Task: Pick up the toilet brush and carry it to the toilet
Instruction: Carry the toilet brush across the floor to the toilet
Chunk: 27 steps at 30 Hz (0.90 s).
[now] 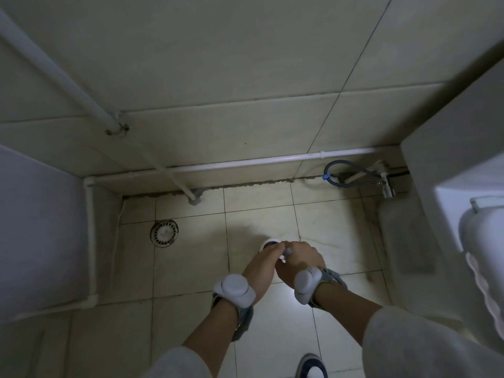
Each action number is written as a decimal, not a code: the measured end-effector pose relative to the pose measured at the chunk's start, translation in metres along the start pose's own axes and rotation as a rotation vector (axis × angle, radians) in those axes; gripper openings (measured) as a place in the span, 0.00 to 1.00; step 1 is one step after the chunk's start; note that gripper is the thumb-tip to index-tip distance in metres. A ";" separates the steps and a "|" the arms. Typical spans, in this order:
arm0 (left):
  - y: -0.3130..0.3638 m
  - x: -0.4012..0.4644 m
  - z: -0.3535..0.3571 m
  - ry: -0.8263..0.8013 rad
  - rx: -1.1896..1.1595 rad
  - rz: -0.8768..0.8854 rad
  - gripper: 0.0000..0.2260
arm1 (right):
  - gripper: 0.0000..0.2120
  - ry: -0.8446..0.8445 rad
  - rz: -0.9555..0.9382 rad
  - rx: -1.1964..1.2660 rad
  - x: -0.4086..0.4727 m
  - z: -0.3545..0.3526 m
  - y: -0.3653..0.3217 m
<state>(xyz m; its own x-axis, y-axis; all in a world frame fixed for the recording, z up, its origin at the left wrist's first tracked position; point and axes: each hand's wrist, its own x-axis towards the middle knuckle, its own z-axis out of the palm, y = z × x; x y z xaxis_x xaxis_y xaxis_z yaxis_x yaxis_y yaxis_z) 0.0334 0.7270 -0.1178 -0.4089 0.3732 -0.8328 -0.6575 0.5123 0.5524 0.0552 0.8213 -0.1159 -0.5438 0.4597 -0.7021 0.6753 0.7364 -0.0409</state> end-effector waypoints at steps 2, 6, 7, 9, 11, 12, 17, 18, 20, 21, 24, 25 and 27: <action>0.009 0.004 0.016 -0.010 -0.004 -0.007 0.18 | 0.11 0.045 -0.005 0.043 0.004 -0.006 0.023; 0.026 0.016 0.053 -0.073 -0.001 -0.005 0.14 | 0.12 0.068 0.013 0.140 0.018 -0.023 0.068; 0.032 0.020 0.068 -0.087 -0.005 0.003 0.12 | 0.12 0.073 0.022 0.155 0.022 -0.028 0.083; 0.040 0.027 0.082 -0.108 -0.015 0.023 0.11 | 0.12 0.081 0.023 0.160 0.029 -0.034 0.098; 0.051 0.035 0.106 -0.159 0.004 0.045 0.12 | 0.12 0.098 0.032 0.179 0.038 -0.043 0.122; 0.056 0.039 0.117 -0.177 0.001 0.051 0.11 | 0.12 0.111 0.035 0.187 0.043 -0.048 0.135; 0.089 0.055 0.178 -0.221 0.114 0.069 0.22 | 0.14 0.162 0.120 0.256 0.071 -0.073 0.204; 0.094 0.057 0.181 -0.254 0.131 0.074 0.20 | 0.14 0.178 0.137 0.274 0.075 -0.076 0.207; 0.106 0.065 0.196 -0.277 0.120 0.067 0.15 | 0.16 0.196 0.169 0.297 0.085 -0.085 0.220; 0.112 0.067 0.206 -0.267 0.086 0.053 0.15 | 0.17 0.190 0.189 0.303 0.091 -0.089 0.228; 0.127 0.069 0.221 -0.271 0.012 0.041 0.26 | 0.18 0.193 0.213 0.313 0.102 -0.102 0.238; 0.131 0.069 0.227 -0.302 0.001 0.038 0.27 | 0.18 0.197 0.221 0.311 0.105 -0.104 0.242; 0.136 0.071 0.241 -0.295 0.000 0.018 0.27 | 0.18 0.194 0.235 0.317 0.107 -0.107 0.254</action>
<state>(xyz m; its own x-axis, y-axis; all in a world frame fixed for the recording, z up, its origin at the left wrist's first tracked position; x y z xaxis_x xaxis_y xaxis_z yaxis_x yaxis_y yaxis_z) 0.0675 1.0100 -0.0927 -0.2186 0.5912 -0.7764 -0.6517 0.5038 0.5671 0.1148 1.1105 -0.1250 -0.4203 0.7037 -0.5729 0.8949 0.4260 -0.1334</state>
